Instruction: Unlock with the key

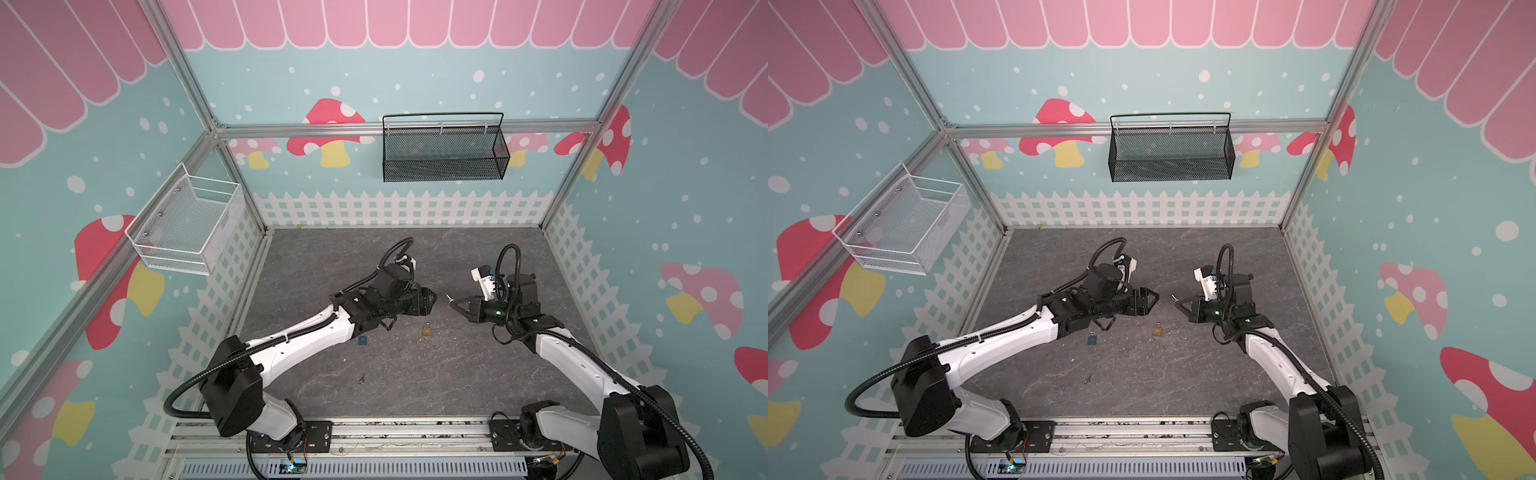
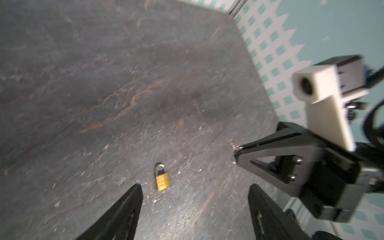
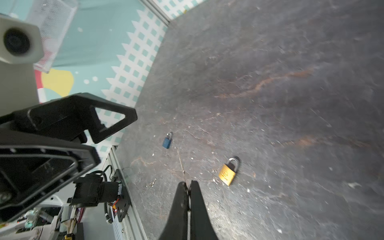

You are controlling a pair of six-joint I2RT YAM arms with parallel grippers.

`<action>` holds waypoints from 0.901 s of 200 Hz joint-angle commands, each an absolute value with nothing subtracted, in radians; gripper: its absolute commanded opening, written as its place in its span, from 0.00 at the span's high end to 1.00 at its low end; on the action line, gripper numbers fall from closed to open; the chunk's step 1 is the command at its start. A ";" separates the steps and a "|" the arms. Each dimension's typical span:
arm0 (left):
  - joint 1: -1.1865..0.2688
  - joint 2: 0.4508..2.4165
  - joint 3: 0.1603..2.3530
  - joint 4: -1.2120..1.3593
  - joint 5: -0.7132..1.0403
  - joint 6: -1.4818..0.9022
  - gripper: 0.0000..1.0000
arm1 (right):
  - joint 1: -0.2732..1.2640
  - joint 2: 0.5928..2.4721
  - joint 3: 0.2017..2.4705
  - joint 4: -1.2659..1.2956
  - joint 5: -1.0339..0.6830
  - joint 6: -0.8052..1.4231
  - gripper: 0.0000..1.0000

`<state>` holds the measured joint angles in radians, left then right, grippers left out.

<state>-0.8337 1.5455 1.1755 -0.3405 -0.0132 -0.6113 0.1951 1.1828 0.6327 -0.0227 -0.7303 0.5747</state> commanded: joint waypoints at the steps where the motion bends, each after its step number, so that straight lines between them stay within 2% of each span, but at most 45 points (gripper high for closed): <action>1: -0.858 1.632 1.252 -0.548 -0.140 -0.651 0.20 | 0.183 1.202 0.612 -0.114 -0.661 0.557 1.00; 63: -0.922 1.873 1.422 -0.690 -0.144 -0.700 0.24 | 0.169 1.221 0.616 -0.153 -0.535 0.558 1.00; 132: -0.968 2.059 1.558 -0.769 -0.171 -0.717 0.28 | 0.155 1.237 0.618 -0.150 -0.542 0.546 1.00; 180: -0.968 2.124 1.607 -0.794 -0.206 -0.730 0.36 | 0.150 1.244 0.613 -0.145 -0.551 0.535 1.00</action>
